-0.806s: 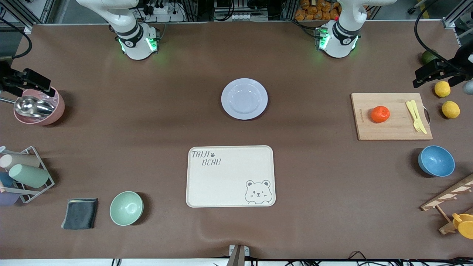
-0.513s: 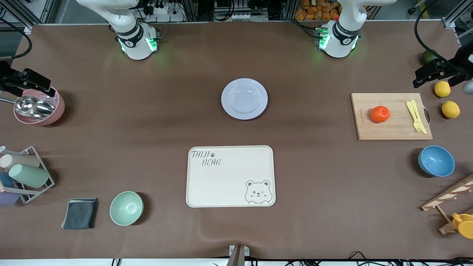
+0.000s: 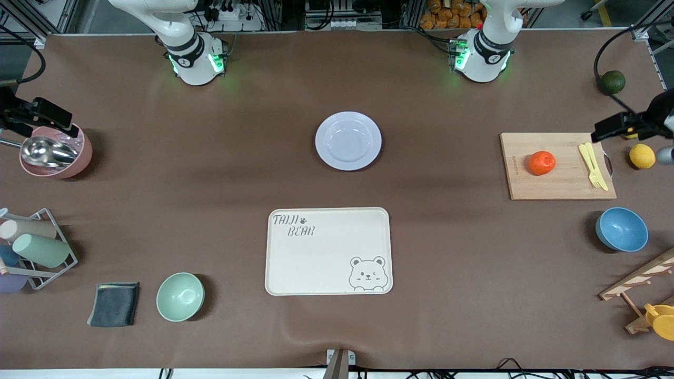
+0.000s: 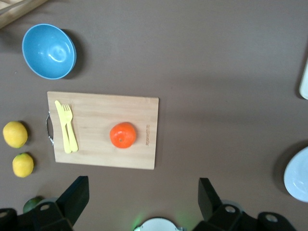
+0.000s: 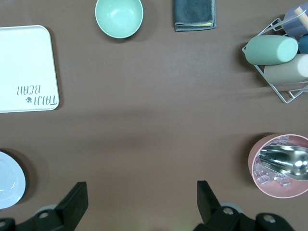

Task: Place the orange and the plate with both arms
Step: 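Move the left gripper to the orange while the right gripper moves out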

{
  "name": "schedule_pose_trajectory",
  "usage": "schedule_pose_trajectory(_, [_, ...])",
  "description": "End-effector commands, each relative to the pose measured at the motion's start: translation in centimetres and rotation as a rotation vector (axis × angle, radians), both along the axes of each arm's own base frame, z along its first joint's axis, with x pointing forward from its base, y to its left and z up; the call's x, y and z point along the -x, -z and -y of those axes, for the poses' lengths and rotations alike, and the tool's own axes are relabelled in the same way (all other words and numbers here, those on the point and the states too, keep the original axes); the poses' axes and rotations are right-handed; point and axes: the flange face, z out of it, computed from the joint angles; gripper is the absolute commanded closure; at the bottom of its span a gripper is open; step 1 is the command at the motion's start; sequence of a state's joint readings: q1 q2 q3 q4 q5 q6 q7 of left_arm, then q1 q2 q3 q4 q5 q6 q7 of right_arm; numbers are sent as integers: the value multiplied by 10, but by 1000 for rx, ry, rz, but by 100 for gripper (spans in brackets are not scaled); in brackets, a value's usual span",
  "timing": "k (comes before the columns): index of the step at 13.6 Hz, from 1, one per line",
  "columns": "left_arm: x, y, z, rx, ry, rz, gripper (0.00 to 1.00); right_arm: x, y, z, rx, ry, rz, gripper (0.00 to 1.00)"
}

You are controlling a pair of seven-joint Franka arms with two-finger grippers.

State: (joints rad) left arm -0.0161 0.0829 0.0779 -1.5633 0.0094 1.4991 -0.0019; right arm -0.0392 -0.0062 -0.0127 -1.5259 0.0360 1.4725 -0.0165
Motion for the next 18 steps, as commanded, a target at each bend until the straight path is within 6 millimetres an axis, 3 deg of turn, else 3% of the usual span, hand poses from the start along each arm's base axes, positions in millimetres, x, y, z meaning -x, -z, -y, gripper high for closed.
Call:
schedule_pose_trajectory(1, [7, 38, -11, 9, -27, 11, 0, -9, 13, 9, -18, 2, -20, 0])
schedule_pose_trajectory(3, [11, 74, -16, 8, -53, 5, 0, -27, 32, 9, -24, 5, -28, 0])
schedule_pose_trajectory(4, [18, 92, -32, 9, -81, 30, 0, -37, 46, 5, -35, -2, -33, 0])
schedule_pose_trajectory(5, [24, 110, -34, 9, -86, 41, 0, -49, 69, 1, -38, -8, -59, 0])
schedule_pose_trajectory(6, [26, 125, -34, 9, -87, 38, 0, -59, 91, -10, -40, -28, -87, 0])
schedule_pose_trajectory(9, [31, 177, -35, 3, -91, 19, 0, -77, 118, -66, -31, -111, -64, 0])
schedule_pose_trajectory(11, [41, 212, -38, 4, -97, 7, 0, -86, 135, -91, -32, -144, -58, 0])
schedule_pose_trajectory(13, [44, 229, -40, 2, -100, -3, 0, -93, 154, -108, -32, -166, -60, 0])
schedule_pose_trajectory(15, [46, 248, -49, -9, -102, -21, 0, -97, 159, -120, -31, -183, -40, 0])
schedule_pose_trajectory(18, [51, 267, -57, -19, -103, -15, 0, -95, 165, -119, -30, -189, -61, 0])
